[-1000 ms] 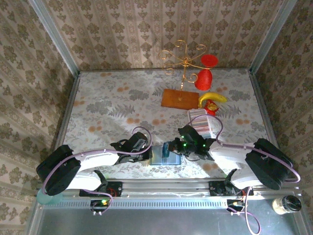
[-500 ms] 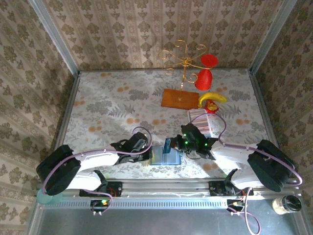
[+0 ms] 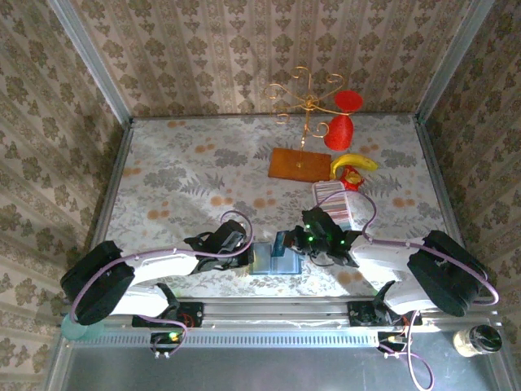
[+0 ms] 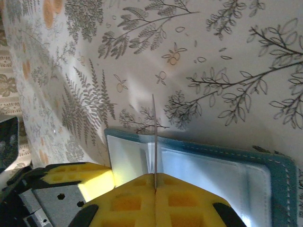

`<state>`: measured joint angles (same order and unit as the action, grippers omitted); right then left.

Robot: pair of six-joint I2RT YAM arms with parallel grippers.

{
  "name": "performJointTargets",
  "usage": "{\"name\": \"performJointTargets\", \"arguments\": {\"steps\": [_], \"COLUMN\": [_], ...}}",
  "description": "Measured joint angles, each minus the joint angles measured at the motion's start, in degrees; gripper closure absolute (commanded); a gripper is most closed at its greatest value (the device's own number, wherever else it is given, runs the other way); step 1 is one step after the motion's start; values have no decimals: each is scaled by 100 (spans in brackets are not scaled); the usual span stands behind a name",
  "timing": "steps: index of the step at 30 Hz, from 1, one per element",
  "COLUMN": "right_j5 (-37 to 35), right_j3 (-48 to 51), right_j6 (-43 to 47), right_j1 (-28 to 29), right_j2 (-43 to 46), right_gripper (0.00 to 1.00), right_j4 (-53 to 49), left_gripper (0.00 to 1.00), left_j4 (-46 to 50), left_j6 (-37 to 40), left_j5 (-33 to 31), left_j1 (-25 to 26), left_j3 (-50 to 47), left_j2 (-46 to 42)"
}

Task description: Put the credit cards into the card holder

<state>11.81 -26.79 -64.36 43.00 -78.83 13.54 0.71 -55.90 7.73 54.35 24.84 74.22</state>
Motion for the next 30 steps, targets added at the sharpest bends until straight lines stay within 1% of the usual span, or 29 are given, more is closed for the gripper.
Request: {"name": "performJointTargets", "arguments": {"steps": [9,30], "right_j5": [63,474], "right_j3": [2,116], "right_j6": [-22,-205], "right_j1": [0,-28], "right_j2": [-262,-341], "right_gripper": [100,100], "right_j4": [238,713], "left_gripper": [100,100], "left_j4": [7,-17], "left_j6": [0,-50], "left_j5": [2,-24], "left_j1": [2,35], "left_j3": [24,55], "left_j2": [22,72]}}
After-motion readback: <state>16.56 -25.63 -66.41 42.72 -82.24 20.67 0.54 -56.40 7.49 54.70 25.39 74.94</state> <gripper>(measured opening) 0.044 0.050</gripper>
